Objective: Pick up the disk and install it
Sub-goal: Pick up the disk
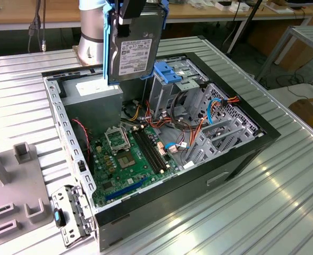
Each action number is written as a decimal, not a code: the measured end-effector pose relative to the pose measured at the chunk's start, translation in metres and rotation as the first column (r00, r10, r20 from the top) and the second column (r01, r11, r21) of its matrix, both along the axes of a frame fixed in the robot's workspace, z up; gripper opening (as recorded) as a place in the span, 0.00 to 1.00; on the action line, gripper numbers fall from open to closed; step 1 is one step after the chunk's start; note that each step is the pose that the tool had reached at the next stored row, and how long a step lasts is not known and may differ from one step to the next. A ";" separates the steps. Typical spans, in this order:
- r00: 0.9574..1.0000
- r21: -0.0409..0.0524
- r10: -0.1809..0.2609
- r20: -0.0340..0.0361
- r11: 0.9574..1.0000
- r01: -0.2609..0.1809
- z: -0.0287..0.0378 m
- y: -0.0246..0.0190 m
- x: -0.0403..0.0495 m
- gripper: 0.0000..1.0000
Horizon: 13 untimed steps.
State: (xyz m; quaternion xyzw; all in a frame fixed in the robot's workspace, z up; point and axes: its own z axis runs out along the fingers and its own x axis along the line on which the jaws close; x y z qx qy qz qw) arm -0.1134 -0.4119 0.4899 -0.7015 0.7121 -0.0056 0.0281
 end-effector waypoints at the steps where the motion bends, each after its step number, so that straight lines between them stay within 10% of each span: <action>1: 1.000 0.000 0.000 0.000 1.000 0.000 -0.0019 -0.0070 0.0000 0.37; 7: 1.000 -0.001 -0.003 -0.001 1.000 0.003 -0.0047 -0.0294 0.0000 0.37; 13: 1.000 -0.006 -0.027 -0.001 1.000 0.027 -0.0069 -0.0346 0.0002 0.37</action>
